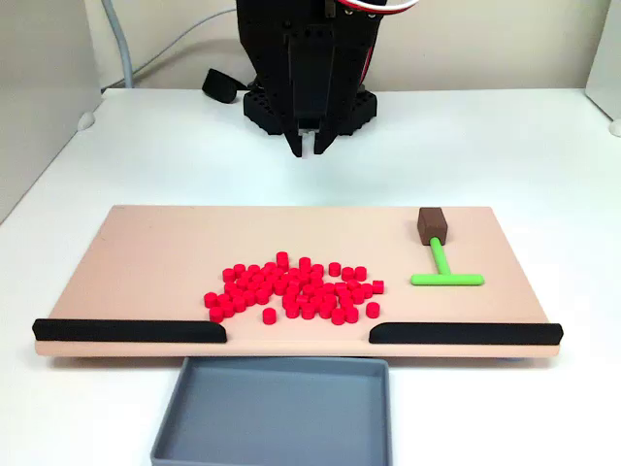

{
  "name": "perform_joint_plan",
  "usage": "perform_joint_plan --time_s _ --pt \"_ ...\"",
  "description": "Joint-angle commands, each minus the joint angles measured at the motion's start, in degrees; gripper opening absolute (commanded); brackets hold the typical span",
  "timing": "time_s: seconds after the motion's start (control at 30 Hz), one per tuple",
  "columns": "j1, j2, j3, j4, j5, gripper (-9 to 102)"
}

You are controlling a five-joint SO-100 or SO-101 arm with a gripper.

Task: Grasp a green tool by the dark brown handle.

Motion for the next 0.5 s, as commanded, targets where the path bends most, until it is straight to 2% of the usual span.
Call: perform_joint_plan --time_s 0.0,0.47 --pt "-0.44 1.49 -0.88 0.35 -0.18 0" --pt "-0.26 1.85 -0.7 0.09 -0.18 0"
